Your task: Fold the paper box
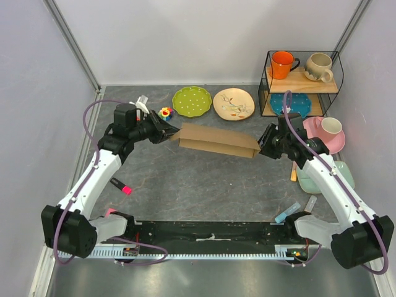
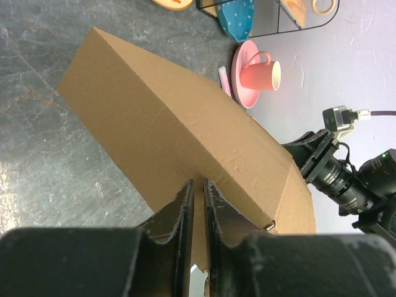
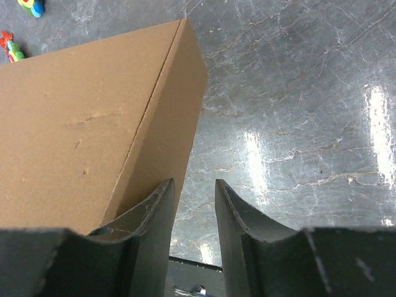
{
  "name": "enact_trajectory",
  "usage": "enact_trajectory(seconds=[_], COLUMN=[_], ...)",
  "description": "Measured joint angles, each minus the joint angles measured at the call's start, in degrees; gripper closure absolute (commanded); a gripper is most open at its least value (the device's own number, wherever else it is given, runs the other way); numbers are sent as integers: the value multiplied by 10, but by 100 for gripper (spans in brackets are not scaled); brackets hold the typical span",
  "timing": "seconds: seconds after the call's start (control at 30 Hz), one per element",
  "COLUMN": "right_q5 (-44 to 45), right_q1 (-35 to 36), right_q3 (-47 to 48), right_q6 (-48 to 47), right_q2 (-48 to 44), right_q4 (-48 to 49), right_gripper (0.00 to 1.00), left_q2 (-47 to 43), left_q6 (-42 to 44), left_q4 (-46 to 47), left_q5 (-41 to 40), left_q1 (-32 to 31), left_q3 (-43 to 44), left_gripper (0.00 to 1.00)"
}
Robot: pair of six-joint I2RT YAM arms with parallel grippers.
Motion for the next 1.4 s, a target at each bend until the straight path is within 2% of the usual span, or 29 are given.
enact_trajectory(seconds=[0.13,0.43,0.6,0.83,1.03,1.2,1.4], right_q5=[-1,13,16,14,4,5,11], right_q1=[-2,-3,-5,-25,-46,-47,-47], right_q3=[0,-27,-41,-30,18,28,37], right_q6=[8,7,1,-6,-14,-19,-26], right_q2=[-1,0,37,114,189,178,106], right_q4=[-12,3,11,40,75,78,47], right_gripper=[55,51,48,42,43,45,47], left_q2=[-19,-36,-4,63,135,141,106], left_q6=[-3,-3,-3,-5,-7,-2,1], left_q4=[-7,-42,-49,-43,-48,-73,-82], left_q5=[1,6,14,28,31,26,36], left_q1=[0,-1,-3,-2,9,10,10], left_q3=[-26,-97,-129,-112,-60,-30,-6], left_gripper=[71,70,68,66,68,68,68])
